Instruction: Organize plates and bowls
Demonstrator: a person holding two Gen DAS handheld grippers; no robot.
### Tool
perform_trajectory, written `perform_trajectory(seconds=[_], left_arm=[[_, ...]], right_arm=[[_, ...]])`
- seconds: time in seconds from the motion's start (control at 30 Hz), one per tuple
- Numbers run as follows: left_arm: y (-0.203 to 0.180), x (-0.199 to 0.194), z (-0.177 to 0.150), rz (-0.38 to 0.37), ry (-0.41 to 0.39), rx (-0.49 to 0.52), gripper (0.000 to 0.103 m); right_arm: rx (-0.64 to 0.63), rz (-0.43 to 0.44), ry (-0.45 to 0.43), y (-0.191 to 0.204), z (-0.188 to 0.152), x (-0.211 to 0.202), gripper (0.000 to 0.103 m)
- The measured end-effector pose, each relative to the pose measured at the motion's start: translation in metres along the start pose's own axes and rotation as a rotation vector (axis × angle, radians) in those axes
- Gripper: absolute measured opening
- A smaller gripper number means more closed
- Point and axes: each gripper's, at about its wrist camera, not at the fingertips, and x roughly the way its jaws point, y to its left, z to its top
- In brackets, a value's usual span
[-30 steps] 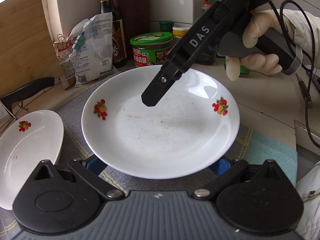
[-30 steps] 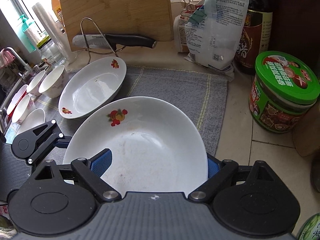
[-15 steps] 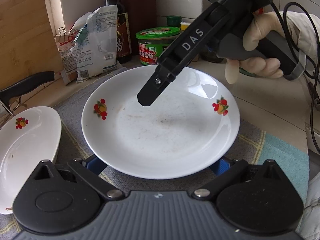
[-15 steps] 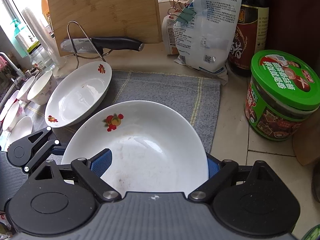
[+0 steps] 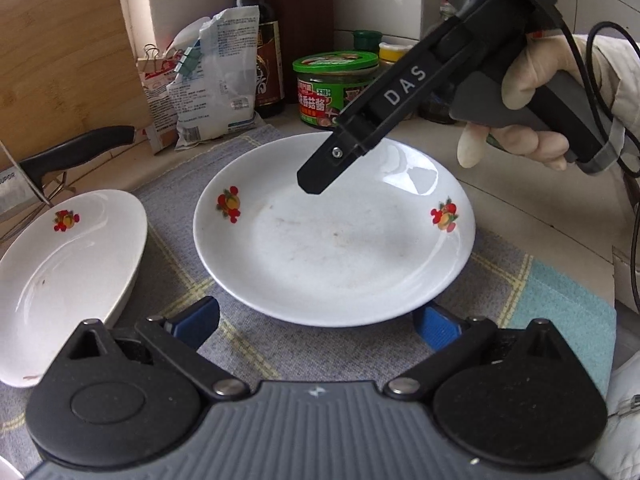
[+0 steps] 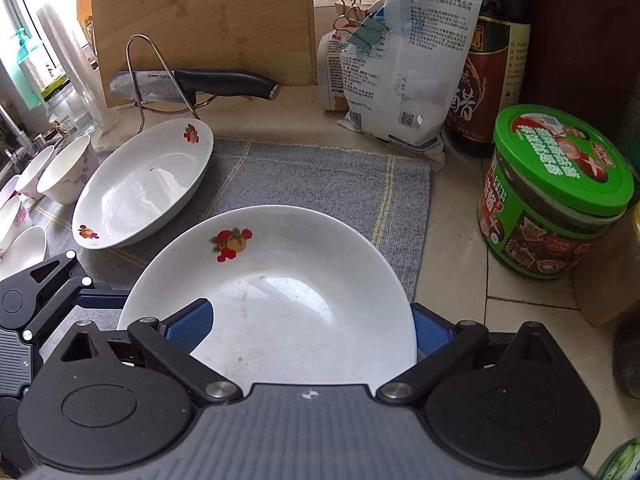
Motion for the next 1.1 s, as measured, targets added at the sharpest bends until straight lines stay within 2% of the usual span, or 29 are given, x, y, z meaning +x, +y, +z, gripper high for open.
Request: perform_trajectory(seconds=[0.2, 0.33, 0.5, 0.8, 1.1], left_arm=[[-0.007, -0.034, -0.004, 0.049, -0.032, -0.054, 0.102], [-0.008, -0.058, -0.007, 0.092, -0.058, -0.108, 0.102], [-0.007, -0.089, -0.019, 0.163, -0.075, -0.167, 0.102], [0.003, -0.155, -0.07, 0.293, -0.092, -0.255, 0.102], [0.017, -0.197, -0.116, 0.34, -0.084, -0.327, 0.102]], right_arm=[[-0.021, -0.054, -0.078, 0.018, 0.0, -0.025, 0.103], [-0.051, -0.07, -0.097, 0.041, -0.003, -0.035, 0.103], [-0.06, -0.023, -0.101, 0.075, -0.012, -0.042, 0.103], [-0.047, 0.037, -0.089, 0.144, -0.031, -0.039, 0.103], [-0.127, 0.075, -0.036, 0.218, -0.042, -0.03, 0.103]])
